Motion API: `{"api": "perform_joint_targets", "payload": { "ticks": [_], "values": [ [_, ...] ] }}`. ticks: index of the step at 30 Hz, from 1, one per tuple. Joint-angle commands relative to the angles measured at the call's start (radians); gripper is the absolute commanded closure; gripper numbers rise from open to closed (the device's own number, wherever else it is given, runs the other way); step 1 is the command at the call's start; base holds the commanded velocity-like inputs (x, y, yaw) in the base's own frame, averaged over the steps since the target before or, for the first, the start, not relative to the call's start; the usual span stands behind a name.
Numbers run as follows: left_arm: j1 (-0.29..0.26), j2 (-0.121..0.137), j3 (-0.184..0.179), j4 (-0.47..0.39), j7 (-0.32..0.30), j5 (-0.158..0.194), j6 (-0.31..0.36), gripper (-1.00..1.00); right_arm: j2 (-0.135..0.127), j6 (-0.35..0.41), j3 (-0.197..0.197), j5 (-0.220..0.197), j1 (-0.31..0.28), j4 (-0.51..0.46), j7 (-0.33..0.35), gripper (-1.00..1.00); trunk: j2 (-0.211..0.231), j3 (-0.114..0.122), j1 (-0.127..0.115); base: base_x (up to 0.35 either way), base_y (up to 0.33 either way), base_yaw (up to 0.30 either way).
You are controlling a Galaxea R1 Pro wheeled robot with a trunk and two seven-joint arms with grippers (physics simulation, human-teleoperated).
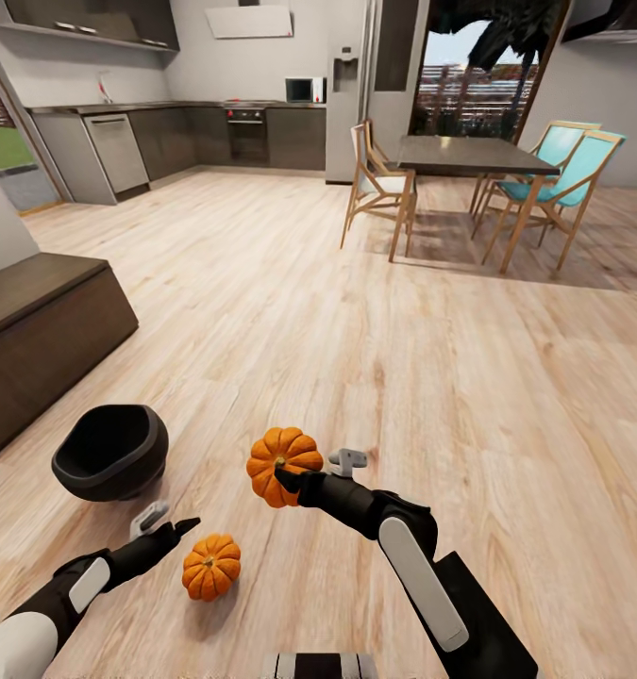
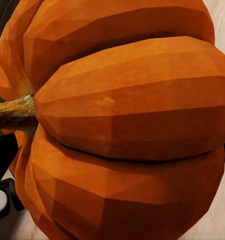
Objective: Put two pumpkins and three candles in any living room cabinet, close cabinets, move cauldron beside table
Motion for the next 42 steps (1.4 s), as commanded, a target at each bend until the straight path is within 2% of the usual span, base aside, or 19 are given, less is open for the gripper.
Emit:
{"api": "perform_joint_targets", "payload": {
  "ticks": [1, 11, 17, 20, 42],
  "values": [
    [0.0, 0.0, 0.004, 0.0, -0.002, 0.006, 0.008, -1.0, 0.0, 0.002, 0.0, -0.013, -0.001, -0.001, -0.009, 1.0, -0.001, -0.005, 0.0, 0.0, 0.0, 0.0],
    [0.0, 0.001, 0.01, 0.0, 0.003, 0.007, 0.011, -1.0, 0.0, 0.002, 0.001, -0.011, -0.001, -0.001, -0.009, 1.0, -0.003, -0.043, 0.005, 0.0, 0.0, 0.0],
    [0.0, 0.0, 0.011, 0.0, 0.112, 0.008, 0.008, -1.0, 0.0, 0.002, 0.0, -0.009, -0.001, -0.001, -0.011, 1.0, -0.004, -0.067, 0.007, 0.0, 0.0, 0.0],
    [0.0, -0.002, 0.011, 0.0, 0.125, 0.008, 0.007, -1.0, 0.001, 0.002, 0.001, -0.01, -0.001, -0.001, -0.011, 1.0, -0.005, -0.078, 0.009, 0.0, 0.0, 0.0],
    [0.0, -0.002, 0.009, 0.0, 0.117, 0.005, -0.006, -1.0, 0.003, 0.002, 0.002, -0.008, -0.001, -0.003, -0.009, 1.0, -0.01, -0.163, 0.019, 0.0, 0.0, 0.0]
  ]
}}
